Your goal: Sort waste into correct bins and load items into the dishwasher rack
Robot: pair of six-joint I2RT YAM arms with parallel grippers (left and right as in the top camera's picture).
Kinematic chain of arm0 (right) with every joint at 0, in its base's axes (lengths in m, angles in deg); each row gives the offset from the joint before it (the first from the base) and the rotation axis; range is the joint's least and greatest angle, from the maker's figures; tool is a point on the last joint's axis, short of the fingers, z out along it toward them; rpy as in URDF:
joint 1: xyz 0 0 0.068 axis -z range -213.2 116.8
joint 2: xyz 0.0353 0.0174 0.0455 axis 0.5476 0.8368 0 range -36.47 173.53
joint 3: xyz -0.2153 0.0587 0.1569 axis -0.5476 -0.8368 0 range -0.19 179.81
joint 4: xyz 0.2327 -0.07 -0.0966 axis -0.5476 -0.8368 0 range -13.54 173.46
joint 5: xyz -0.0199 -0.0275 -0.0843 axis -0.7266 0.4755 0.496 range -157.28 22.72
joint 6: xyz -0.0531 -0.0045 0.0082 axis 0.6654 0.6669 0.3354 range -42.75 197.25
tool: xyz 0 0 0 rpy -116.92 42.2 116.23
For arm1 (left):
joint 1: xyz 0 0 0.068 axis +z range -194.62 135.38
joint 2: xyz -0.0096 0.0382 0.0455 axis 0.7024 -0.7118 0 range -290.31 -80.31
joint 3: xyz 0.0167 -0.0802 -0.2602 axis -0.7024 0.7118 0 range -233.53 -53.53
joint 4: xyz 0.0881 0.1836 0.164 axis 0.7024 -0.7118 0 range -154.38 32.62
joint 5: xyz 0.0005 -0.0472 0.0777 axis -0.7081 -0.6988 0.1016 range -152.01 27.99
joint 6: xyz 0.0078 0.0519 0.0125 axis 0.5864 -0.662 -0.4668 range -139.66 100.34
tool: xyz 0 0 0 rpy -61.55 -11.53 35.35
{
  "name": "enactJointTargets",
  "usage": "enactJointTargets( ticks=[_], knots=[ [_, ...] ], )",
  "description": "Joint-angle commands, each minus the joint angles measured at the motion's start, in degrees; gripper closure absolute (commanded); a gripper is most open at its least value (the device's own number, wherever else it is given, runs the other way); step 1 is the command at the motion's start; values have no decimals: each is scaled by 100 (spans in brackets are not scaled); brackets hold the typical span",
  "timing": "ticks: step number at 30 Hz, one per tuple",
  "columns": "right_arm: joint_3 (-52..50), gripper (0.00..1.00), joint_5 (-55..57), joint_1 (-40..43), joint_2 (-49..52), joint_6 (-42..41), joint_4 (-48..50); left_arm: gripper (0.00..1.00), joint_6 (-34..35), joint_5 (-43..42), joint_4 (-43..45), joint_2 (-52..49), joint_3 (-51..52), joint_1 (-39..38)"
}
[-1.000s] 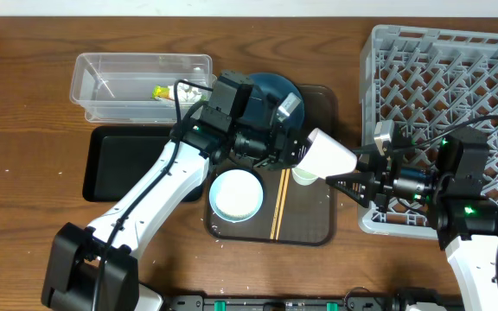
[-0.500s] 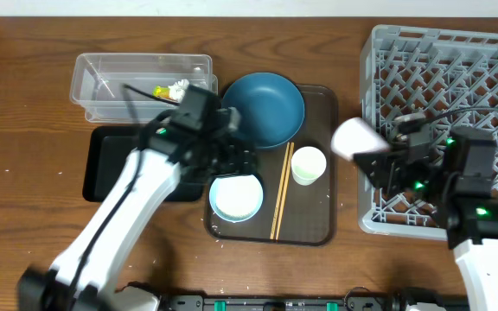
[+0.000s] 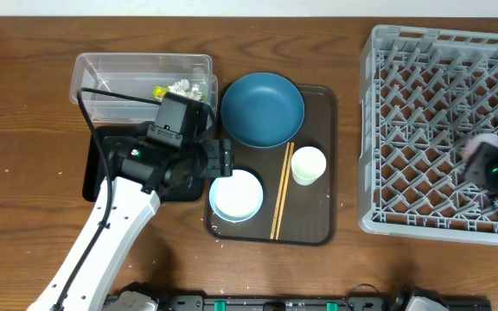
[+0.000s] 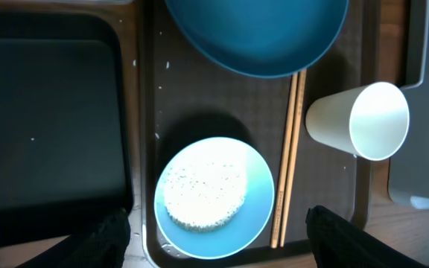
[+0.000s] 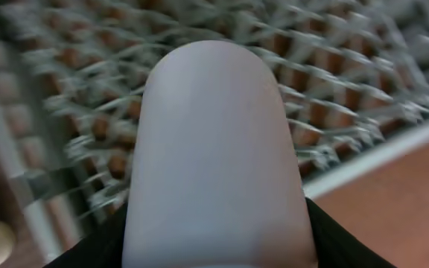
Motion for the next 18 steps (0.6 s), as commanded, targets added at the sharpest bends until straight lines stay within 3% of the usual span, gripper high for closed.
enactJointTargets(
  ticks=[1,11,18],
  knots=[
    [398,92,372,472,551,-46,2,21,-68,122,-13,-11,-46,17],
    [769,86,343,1746,1860,-424,448,21,-68,122,-11,-11,-46,17],
    [769,82,24,2201,2341,-605,876,21,-68,118,-26,-11,-46,13]
  ],
)
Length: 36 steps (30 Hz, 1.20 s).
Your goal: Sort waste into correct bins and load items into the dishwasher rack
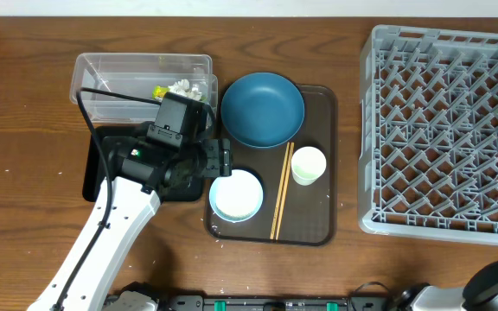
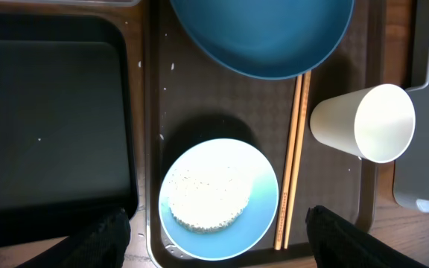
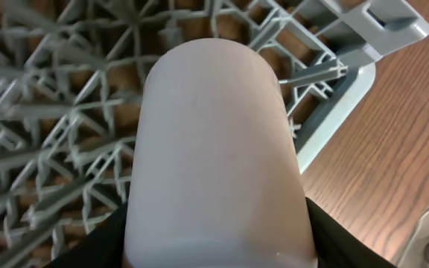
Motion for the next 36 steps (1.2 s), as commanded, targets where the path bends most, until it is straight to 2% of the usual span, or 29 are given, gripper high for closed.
enactJointTargets(
  ticks=[1,4,5,6,7,8,9,18,23,29,36],
  knots=[
    [153,81,-131,142,179,-181,79,21,-48,72,-28,-11,-44,13],
    [153,74,-133,201,354,-201,144,21,-44,70,-35,-11,-44,13],
    [153,67,-153,219,407,-210,188,21,-44,70,-35,-11,-44,13],
    [153,55,-188,225,439,-221,232,21,-44,72,-39,-11,-44,13],
    [153,34,-278,234,468,-223,295,21,-44,72,-48,-11,-44,13],
    [153,9,-444,234,481,-223,369,21,-46,72,-57,-11,-44,13],
    [153,1,-651,234,479,-221,446,21,-46,72,-70,-11,-44,13],
    [337,1,-2039,208,28,-205,439,21,-46,72,-74,-11,-44,13],
    [337,1,-3132,-46,-516,245,136,21,-44,72,-72,-15,-44,7],
    [334,1,-3067,-859,-782,682,-640,21,-42,72,-72,-133,-44,-247],
    [96,1,-2529,-2061,-782,708,-988,23,-15,74,-70,-728,-44,-1036]
  ],
)
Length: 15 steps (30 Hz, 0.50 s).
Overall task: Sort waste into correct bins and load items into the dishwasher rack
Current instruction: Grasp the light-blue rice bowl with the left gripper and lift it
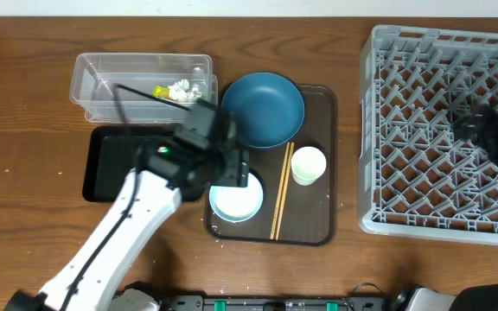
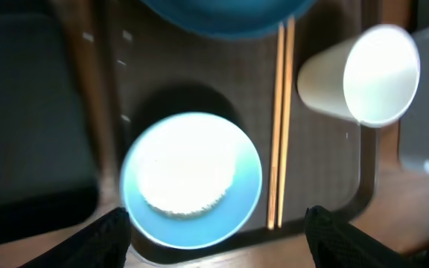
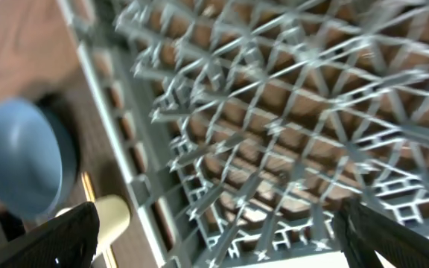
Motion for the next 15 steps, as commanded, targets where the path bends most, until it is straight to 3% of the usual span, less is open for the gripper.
enactJointTargets(
  ticks=[1,12,15],
  knots=[
    [-179,1,328,-527,-7,140,-31,23,-4,72,-17,-415,-44,-372],
    [-444,1,752,-1239,-7,136,-15,25,-7,160,267,-2081,-44,-1325],
    [-444,1,750,-1239,-7,136,-22,38,-9,363,262,-2398,-44,-1388]
  ],
)
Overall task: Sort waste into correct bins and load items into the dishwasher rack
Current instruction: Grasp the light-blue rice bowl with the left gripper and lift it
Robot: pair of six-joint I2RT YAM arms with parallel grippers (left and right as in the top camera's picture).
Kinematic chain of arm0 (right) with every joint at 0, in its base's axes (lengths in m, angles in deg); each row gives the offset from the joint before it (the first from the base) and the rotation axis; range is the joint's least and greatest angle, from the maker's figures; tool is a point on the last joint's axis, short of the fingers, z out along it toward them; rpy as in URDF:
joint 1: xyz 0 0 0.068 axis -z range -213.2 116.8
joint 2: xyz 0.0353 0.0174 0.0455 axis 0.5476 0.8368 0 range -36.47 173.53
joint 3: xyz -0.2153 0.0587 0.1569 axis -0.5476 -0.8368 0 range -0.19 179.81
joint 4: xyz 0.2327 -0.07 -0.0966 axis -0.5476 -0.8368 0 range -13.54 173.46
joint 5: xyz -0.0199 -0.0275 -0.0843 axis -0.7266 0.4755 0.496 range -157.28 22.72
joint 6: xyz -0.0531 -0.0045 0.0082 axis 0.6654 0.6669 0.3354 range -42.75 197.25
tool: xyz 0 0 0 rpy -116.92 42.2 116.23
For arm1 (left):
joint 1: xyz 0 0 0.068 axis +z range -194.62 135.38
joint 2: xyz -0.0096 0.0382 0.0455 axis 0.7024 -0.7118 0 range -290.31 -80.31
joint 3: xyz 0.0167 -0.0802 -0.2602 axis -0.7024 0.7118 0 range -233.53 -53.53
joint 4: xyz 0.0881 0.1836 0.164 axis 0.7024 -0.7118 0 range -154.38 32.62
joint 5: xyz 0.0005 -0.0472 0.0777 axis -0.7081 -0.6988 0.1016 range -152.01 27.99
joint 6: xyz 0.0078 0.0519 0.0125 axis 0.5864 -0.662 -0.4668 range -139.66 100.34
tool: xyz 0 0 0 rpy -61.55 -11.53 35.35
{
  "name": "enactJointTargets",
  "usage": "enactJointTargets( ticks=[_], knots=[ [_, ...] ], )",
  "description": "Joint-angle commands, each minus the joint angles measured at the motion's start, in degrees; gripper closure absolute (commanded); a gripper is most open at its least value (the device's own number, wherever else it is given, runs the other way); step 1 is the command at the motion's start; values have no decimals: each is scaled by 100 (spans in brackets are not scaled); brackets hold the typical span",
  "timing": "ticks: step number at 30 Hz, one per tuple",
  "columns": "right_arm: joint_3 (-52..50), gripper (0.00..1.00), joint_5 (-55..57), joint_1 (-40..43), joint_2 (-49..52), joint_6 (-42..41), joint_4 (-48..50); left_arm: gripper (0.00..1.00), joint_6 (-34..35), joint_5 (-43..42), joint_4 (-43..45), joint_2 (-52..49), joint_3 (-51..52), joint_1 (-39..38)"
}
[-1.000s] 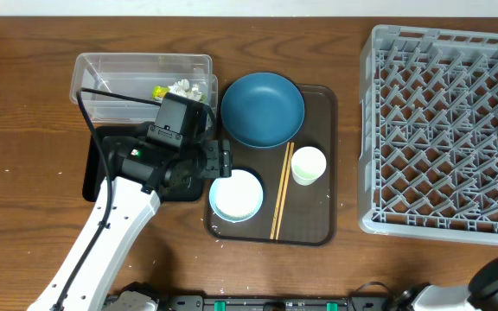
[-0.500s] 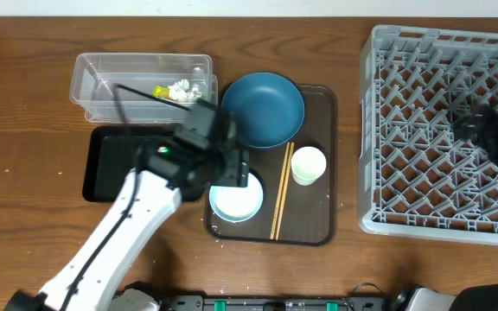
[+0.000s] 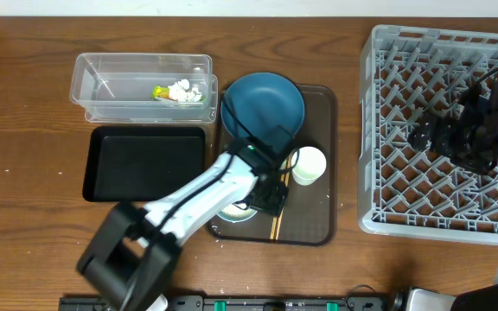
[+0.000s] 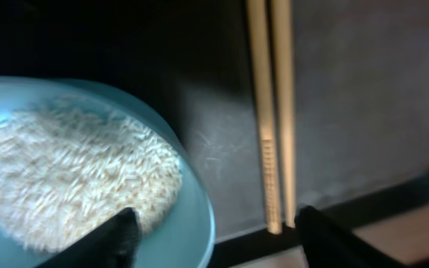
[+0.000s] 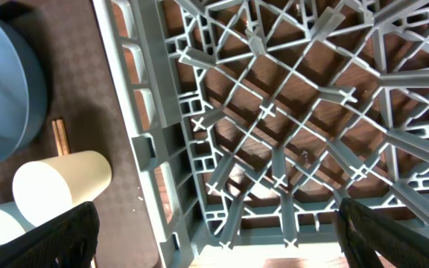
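A small light-blue plate of rice (image 4: 88, 171) lies on the brown tray (image 4: 363, 112) beside a pair of wooden chopsticks (image 4: 271, 112). My left gripper (image 4: 218, 234) hangs open, low over the plate's right rim. One finger is over the rice and the other is past the chopsticks. In the overhead view the left gripper (image 3: 269, 194) hides most of the plate. A blue bowl (image 3: 262, 108) and a paper cup (image 3: 309, 164) share the tray. My right gripper (image 3: 428, 136) is open and empty over the grey dishwasher rack (image 3: 387, 130).
A clear bin (image 3: 143, 86) with a few scraps stands at the back left. A black tray-like bin (image 3: 145, 162) lies in front of it. The rack's left wall (image 5: 147, 149) stands close to the brown tray's right edge.
My left gripper has dropped from above the plate to just over its right rim, next to the chopsticks. My right gripper has shifted left over the rack, still open and empty.
At first my left gripper hovered open above the tray's left edge while my right held a pale rounded item over the rack. Then the right still held it near the rack's corner. Later the right was empty and the left had moved over the tray, now low at the plate.
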Motion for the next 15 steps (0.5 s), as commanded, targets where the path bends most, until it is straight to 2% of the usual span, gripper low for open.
enactJointTargets(
  ticks=[1,3,10,15],
  knots=[
    [-28,1,94,-44,-11,81,-7,46,-26,293,-24,-286,-44,-31],
    [-28,1,94,-44,-11,81,-4,62,-26,291,0,-422,-44,-28],
    [-28,1,96,-42,-11,83,-24,93,-24,330,55,-485,-44,-28],
    [-28,1,96,-42,-11,83,-22,94,-26,378,-81,-385,-107,-28]
  ],
)
